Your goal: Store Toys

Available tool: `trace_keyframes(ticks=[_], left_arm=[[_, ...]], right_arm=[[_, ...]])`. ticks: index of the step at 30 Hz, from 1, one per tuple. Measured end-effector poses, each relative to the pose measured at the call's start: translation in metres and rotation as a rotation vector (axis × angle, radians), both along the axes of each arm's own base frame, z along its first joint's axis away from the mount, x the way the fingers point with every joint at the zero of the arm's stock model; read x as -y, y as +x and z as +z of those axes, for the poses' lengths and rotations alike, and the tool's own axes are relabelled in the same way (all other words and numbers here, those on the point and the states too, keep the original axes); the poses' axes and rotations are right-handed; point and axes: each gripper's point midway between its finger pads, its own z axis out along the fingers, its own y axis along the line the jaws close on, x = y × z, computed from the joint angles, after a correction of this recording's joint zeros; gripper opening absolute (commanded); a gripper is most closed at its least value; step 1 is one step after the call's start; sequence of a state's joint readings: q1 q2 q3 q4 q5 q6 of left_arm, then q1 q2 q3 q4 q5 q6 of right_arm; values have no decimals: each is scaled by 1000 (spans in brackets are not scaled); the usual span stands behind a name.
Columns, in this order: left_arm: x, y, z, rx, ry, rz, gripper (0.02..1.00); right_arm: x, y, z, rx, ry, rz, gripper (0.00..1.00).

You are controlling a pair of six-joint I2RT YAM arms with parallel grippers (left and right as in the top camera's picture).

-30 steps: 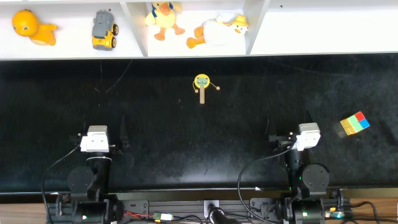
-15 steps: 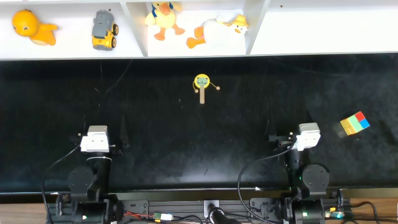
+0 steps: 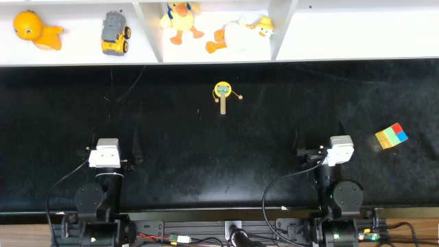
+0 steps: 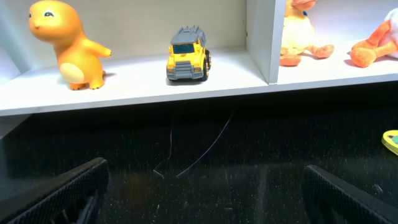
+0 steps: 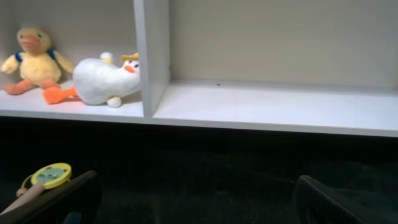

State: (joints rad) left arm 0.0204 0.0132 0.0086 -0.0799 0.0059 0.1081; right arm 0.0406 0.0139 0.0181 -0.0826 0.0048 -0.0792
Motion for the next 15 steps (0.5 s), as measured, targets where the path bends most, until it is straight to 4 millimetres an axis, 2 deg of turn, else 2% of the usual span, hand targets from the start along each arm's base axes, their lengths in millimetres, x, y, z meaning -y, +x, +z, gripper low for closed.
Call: trace_keyframes(ticks=[6, 11, 15], left_arm=[[0, 0, 0, 0, 0, 0, 998], [0, 0, 0, 0, 0, 0, 996], [0, 0, 0, 1, 0, 0, 996]], right_arm=[[1, 0, 2, 10, 7, -13, 996], [-10, 4, 25, 89, 116, -24, 996], [-20, 10, 25, 81, 204, -81, 996]])
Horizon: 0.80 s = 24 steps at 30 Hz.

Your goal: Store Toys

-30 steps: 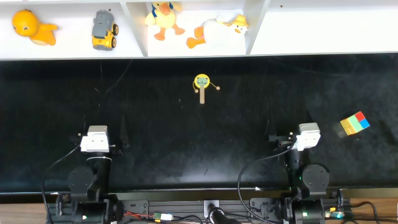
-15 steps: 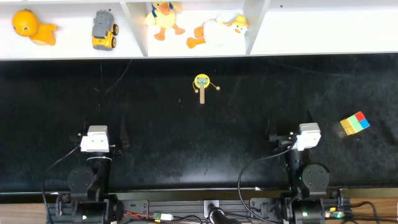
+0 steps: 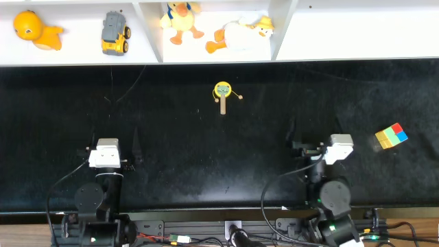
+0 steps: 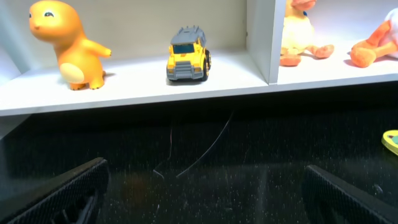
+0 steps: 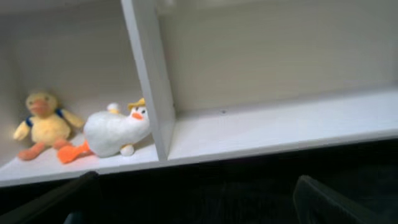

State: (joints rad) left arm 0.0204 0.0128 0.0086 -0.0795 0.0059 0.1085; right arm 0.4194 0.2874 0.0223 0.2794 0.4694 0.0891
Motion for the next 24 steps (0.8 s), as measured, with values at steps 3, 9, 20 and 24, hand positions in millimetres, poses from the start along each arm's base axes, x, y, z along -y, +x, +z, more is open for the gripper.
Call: trace_keyframes(ticks=[3, 9, 20, 24], left_arm=[[0, 0, 0, 0, 0, 0, 996], [0, 0, 0, -1, 3, 0, 998], [0, 0, 0, -1, 3, 0, 996], [0, 0, 0, 0, 3, 0, 996]], right_arm=[[-12, 4, -6, -54, 12, -36, 996], [-55, 13, 7, -130, -20, -49, 996], [-148, 36, -5, -306, -104, 25, 996], [-171, 40, -33, -458, -159, 64, 996]])
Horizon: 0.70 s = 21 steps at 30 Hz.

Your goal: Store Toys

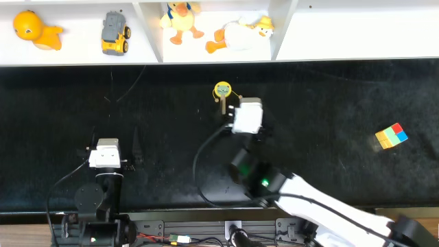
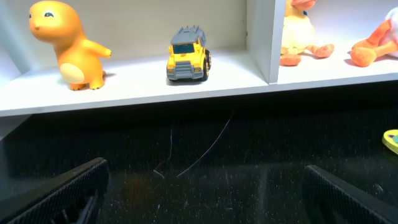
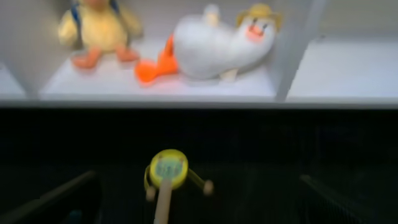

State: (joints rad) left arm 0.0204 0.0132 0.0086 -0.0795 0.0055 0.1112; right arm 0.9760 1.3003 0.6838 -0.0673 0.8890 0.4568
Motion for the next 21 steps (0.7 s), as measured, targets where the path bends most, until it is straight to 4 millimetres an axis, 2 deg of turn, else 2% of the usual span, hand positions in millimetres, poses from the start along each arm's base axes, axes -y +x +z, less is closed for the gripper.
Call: trace_keyframes(ticks=[7, 14, 21], left_arm=[[0, 0, 0, 0, 0, 0, 998], [0, 0, 0, 0, 0, 0, 998], [0, 0, 0, 0, 0, 0, 998]], right_arm=[[-26, -9, -40, -311, -67, 40, 996], [-50, -18, -64, -561, 52, 98, 996], [-37, -26, -81, -752, 143, 90, 996]])
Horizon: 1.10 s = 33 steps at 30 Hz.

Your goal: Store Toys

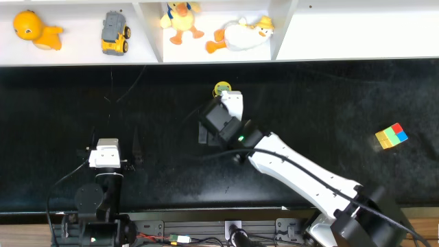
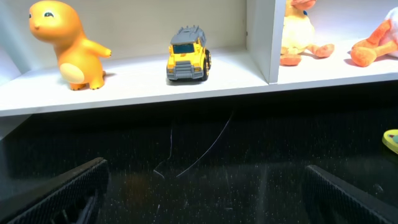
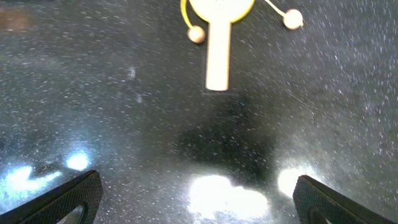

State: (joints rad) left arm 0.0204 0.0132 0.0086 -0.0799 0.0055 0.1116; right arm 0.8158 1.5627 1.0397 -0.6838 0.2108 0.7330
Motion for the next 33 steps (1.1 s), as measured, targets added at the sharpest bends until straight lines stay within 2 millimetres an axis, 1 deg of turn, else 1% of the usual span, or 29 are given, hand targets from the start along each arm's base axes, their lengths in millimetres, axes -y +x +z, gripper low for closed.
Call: trace_keyframes(ticks=[3, 6, 8, 14, 17, 23, 29, 33], left_arm=[[0, 0, 0, 0, 0, 0, 998], [0, 0, 0, 0, 0, 0, 998], [0, 0, 0, 0, 0, 0, 998], [0, 0, 0, 0, 0, 0, 998], [0, 0, 0, 0, 0, 0, 998], [0, 0, 0, 0, 0, 0, 998], [0, 0, 0, 0, 0, 0, 998], [0, 0, 0, 0, 0, 0, 998]], right_arm=[[6, 1, -3, -27, 2, -15, 996], [7, 1, -7, -40, -2, -13, 996], [6, 1, -14, -57, -16, -3, 996], [9, -7, -46, -135, -86, 29, 996], [14, -10, -51, -155, -113, 35, 996], [17, -7, -45, -143, -140, 34, 996], [14, 5, -34, -90, -155, 47, 996], [15, 13, -31, -55, -165, 45, 993]])
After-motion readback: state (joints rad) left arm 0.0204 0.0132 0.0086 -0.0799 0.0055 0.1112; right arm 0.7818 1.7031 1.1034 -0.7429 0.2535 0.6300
